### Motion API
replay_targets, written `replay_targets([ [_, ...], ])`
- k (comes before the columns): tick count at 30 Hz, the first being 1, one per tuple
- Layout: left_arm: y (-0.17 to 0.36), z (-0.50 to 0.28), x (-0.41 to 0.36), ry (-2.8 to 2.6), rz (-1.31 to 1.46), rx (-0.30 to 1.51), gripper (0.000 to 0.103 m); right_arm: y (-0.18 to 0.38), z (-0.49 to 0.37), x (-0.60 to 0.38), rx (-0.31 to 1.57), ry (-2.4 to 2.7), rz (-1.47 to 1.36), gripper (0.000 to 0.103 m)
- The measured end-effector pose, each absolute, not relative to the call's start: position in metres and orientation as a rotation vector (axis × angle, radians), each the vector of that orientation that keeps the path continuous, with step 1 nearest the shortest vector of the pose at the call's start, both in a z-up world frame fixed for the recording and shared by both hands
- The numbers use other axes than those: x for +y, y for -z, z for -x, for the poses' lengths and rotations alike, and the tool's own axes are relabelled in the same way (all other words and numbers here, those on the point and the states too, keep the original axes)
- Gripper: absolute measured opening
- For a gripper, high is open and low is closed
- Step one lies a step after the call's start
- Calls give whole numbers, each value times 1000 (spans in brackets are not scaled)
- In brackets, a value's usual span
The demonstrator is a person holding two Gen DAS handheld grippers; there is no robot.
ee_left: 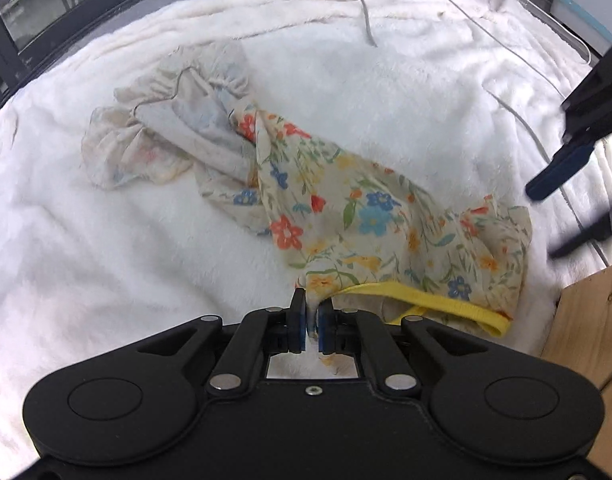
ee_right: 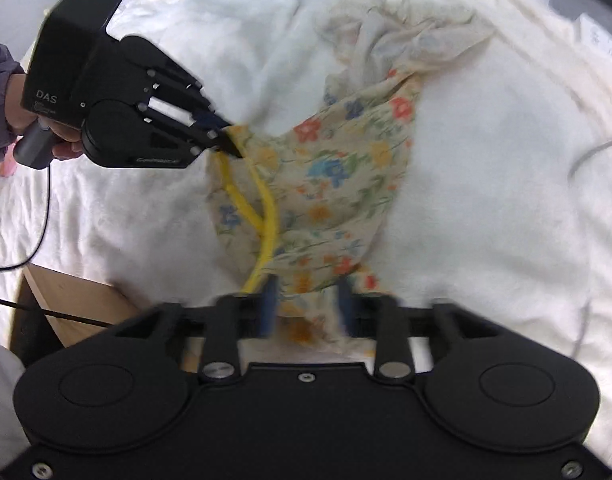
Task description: Fold clothes
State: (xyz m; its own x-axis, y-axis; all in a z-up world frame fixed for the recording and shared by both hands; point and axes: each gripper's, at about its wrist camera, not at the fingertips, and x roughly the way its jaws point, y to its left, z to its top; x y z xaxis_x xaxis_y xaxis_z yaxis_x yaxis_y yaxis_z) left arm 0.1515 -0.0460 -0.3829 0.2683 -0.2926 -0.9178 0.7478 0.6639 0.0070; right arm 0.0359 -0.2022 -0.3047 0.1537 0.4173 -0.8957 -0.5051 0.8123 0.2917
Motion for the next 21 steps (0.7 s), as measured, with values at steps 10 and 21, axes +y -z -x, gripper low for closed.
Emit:
replay_targets([
  [10, 378, -150, -37, 728, -490, 1059, 5, 373, -47, -165, 1403, -557, 184, 7],
  [21, 381, -141, -37, 694, -554, 981, 5, 332, -63, -206, 1322, -410, 89, 7],
])
